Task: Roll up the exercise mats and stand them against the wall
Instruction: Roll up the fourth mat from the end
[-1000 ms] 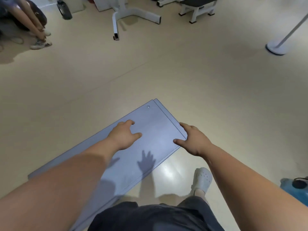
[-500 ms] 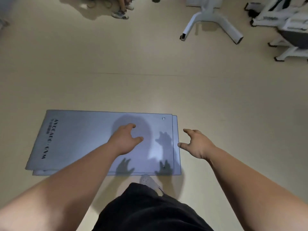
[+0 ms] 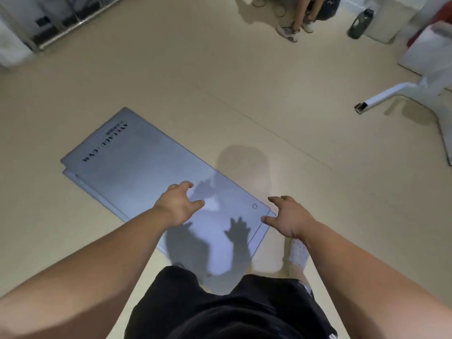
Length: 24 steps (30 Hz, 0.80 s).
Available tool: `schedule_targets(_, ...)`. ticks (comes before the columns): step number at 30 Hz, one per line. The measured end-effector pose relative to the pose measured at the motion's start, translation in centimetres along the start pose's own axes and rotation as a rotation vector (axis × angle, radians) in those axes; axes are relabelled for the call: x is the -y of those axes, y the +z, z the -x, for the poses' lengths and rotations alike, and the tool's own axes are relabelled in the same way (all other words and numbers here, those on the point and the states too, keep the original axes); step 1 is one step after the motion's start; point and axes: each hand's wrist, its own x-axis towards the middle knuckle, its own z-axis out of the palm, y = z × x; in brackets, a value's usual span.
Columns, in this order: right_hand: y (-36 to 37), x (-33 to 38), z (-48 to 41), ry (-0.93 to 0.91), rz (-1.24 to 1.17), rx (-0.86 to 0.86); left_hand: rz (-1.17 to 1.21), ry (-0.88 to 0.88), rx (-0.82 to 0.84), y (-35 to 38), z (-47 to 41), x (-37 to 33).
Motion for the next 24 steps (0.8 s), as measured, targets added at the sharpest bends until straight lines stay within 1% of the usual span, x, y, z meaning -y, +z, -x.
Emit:
schedule_targets(3, -2.7, -1.2, -7.4, -0.130, 0.149, 0.047, 0.080, -0.146, -0.100, 2.9, -2.5, -0.9)
schedule_targets(6, -4.9, -2.2, -13.6, -0.263, 0.299, 0.147, 0.197, -0.338, -0.160, 7.6, -2.8, -2.4)
schedule_targets(9, -5.2, -3.1, -16.5, -0.374, 0.436, 0.227, 0.317, -0.489, -0.165, 12.5, -1.2, -3.9)
schedule_targets(12, -3.3, -3.1, -18.7, -0.444, 0.505, 0.293, 0.402, -0.571, -0.184, 16.9, -0.6, -3.8)
schedule_targets(14, -0.4, -3.1, -20.3, -0.490, 0.530, 0.331, 0.448, -0.609, -0.188, 20.3, -1.2, -2.5)
schedule_targets(17, 6.0, -4.0, -23.4, -0.519, 0.577, 0.364, 0.502, -0.654, -0.181, 26.5, -3.8, 0.5)
schedule_targets(21, 16.1, -6.7, -29.2, -0.511, 0.674, 0.391, 0.544, -0.683, -0.146, 36.5, -9.4, 5.1)
schedule_targets(24, 23.6, -8.8, -34.0, -0.530, 0.702, 0.402, 0.549, -0.695, -0.119, 44.2, -14.2, 8.5)
